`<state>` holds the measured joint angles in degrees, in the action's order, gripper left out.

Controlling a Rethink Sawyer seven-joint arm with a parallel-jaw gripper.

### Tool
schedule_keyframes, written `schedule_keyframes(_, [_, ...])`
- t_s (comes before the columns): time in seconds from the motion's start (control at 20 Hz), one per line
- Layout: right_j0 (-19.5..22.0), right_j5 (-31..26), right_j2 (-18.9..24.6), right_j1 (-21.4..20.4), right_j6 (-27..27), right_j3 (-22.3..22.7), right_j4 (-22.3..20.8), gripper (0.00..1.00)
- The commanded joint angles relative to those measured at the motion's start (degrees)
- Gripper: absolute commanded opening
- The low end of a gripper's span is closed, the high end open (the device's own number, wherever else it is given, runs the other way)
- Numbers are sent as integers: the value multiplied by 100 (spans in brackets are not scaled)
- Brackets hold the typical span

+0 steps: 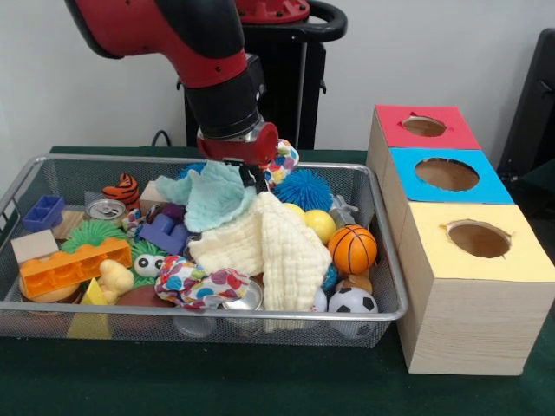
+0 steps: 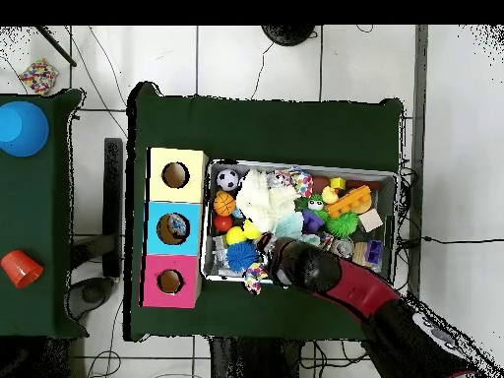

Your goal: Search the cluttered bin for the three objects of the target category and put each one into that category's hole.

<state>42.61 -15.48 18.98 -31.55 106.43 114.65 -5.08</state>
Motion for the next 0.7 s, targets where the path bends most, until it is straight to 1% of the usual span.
schedule_keyframes(0.05, [162, 542, 661, 241, 901, 376, 211, 0])
schedule_keyframes(0.35, [360, 768, 835, 382, 922, 449, 224, 0])
schedule_keyframes(0.45, [386, 846, 834, 425, 909, 445, 189, 0])
schedule_keyframes(0.6, [343, 852, 787, 399, 918, 419, 189, 0])
schedule_keyframes(0.7, [219, 863, 667, 270, 953, 437, 167, 0])
